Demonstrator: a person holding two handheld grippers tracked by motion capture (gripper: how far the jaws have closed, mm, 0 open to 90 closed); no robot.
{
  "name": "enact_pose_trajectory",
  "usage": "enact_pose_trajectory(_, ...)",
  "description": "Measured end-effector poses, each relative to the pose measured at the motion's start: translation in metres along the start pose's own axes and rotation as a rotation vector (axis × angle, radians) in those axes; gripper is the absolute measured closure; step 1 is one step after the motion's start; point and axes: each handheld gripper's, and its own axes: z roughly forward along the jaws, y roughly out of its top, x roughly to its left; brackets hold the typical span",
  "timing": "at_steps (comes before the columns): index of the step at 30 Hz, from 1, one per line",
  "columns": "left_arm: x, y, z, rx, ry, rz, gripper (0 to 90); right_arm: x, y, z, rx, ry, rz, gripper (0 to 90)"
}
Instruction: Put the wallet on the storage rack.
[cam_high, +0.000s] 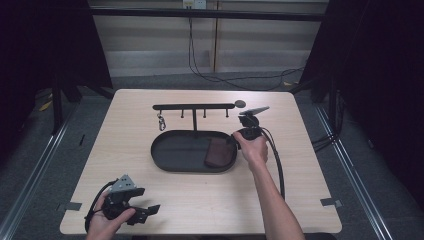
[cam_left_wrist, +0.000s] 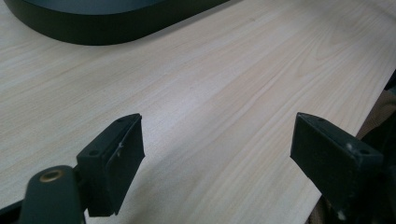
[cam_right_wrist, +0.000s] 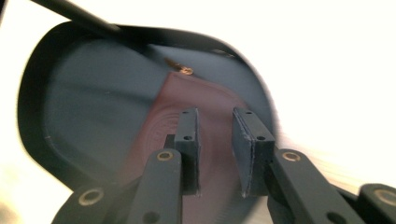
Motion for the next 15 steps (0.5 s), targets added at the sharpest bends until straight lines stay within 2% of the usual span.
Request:
enact_pose_trajectory(1, 0.0, 0.0, 0.0, -0.001, -0.001, -0.001, 17.3, 0.002, 0.0, 0.002, -0.006, -0.014, -0.011, 73.8)
enact_pose_trajectory(4, 0.001, -0.001, -0.001, -0.005, -0.002, -0.006, 17.3, 0.006, 0.001, 0.006, -0.015, 0.004, -0.019, 73.8)
enact_pose_trajectory(7, 0.002, -0.001, -0.002, -0.008, 0.0, -0.007, 17.2, 0.006, 0.0, 0.002, -0.039, 0.019, -0.039, 71.2)
enact_pose_trajectory(9, 0.002, 0.0, -0.002, -0.013, 0.001, -0.009, 17.2, 0.004, -0.002, -0.004, -0.068, 0.03, -0.052, 64.5)
enact_pose_trajectory(15, 0.008, 0.001, -0.004, -0.028, 0.008, -0.031, 17.2, -0.003, -0.012, -0.023, -0.143, 0.052, -0.102, 53.5)
